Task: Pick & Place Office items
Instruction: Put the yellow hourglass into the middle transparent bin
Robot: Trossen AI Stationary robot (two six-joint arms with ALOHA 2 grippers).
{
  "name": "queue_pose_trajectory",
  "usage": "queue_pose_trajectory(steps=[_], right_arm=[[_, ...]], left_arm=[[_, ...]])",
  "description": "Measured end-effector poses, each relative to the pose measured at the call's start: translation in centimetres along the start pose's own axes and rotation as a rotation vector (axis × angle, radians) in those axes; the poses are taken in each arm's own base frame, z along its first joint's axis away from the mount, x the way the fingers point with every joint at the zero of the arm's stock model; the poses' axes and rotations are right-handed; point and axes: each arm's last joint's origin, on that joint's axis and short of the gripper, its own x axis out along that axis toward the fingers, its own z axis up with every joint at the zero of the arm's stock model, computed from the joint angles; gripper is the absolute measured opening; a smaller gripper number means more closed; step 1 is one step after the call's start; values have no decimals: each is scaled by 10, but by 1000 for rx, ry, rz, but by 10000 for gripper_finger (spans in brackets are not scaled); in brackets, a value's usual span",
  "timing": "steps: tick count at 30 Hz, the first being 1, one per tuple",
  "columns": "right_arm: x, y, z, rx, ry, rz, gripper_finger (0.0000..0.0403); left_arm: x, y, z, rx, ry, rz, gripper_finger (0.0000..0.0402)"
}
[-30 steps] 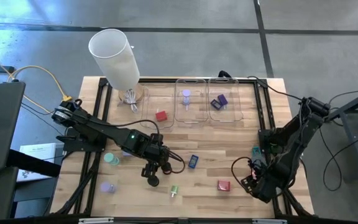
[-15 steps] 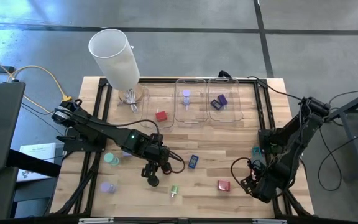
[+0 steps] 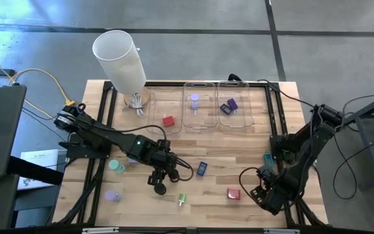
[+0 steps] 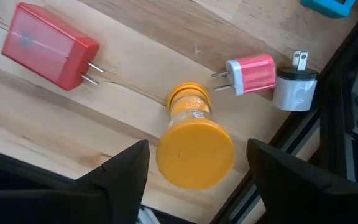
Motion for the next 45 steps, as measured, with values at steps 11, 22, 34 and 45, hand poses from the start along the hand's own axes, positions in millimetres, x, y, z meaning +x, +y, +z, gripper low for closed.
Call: queue_pose_trajectory(steps=[11,22,34,45], right_arm=[[7,3,-1,-12,-16,-25,258],[22,1,0,-10,-2,-24,258],[40,-1,1,-3,55,-10,254],[40,0,2,18,61,-13,178]], left_arm=[[0,0,0,-8,0,-1,280],[0,0,0,-19,1,-1,280],[0,0,0,-19,0,1,280],[0,0,0,-19,0,1,280]])
